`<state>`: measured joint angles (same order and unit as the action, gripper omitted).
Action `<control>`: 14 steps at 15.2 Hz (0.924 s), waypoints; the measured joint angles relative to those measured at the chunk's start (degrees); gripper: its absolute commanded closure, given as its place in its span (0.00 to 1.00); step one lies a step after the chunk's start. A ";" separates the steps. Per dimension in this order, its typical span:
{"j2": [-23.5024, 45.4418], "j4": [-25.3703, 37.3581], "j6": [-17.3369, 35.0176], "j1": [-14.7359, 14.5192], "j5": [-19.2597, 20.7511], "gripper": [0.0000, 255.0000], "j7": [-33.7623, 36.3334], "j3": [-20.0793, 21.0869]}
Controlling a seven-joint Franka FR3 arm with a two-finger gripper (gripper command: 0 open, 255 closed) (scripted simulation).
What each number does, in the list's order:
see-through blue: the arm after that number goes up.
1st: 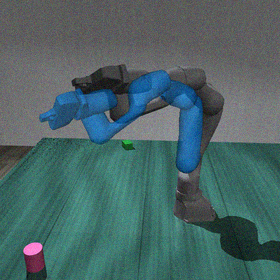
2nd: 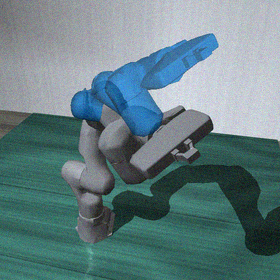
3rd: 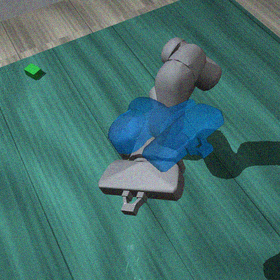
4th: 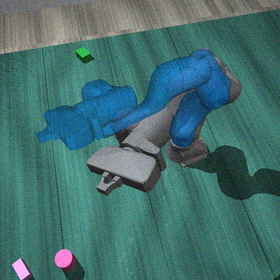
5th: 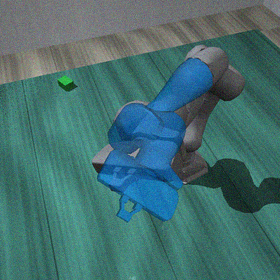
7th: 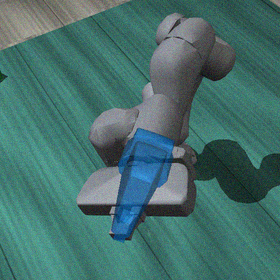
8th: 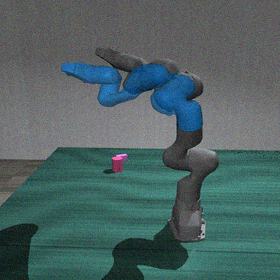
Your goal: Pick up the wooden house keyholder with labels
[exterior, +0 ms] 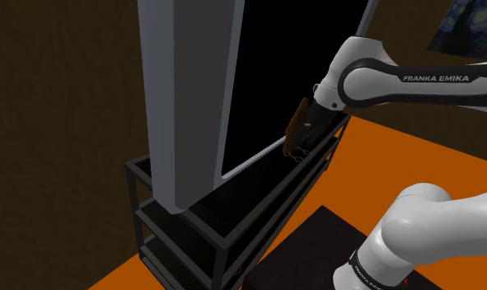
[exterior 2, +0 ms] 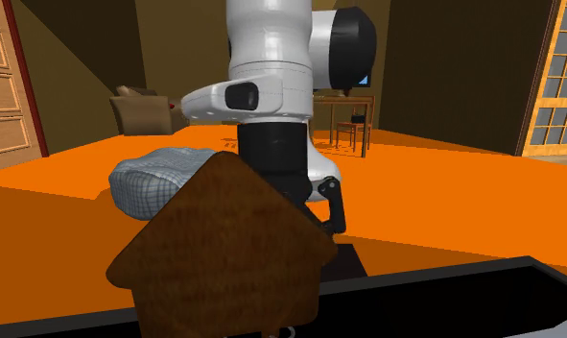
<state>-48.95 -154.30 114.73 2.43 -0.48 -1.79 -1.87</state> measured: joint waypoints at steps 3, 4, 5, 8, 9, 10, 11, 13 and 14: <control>0.10 -2.33 2.45 0.09 0.19 0.00 -0.31 -0.17; 0.25 -3.06 3.33 0.10 0.21 0.00 -0.36 -0.21; 0.68 -3.61 4.31 0.05 0.17 0.00 -0.32 -0.16; 0.94 -5.28 6.25 0.14 0.26 1.00 -0.50 -0.32; 0.95 -5.38 6.37 0.13 0.25 1.00 -0.50 -0.31; 0.83 -5.24 6.47 0.19 0.36 1.00 -0.50 -0.34; 0.83 -5.25 6.49 0.18 0.34 1.00 -0.49 -0.33; 0.73 -5.33 6.56 0.18 0.33 1.00 -0.50 -0.33; 0.70 -5.33 6.51 0.16 0.31 1.00 -0.47 -0.30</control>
<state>-48.25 -159.63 121.24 2.59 -0.18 -2.26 -2.16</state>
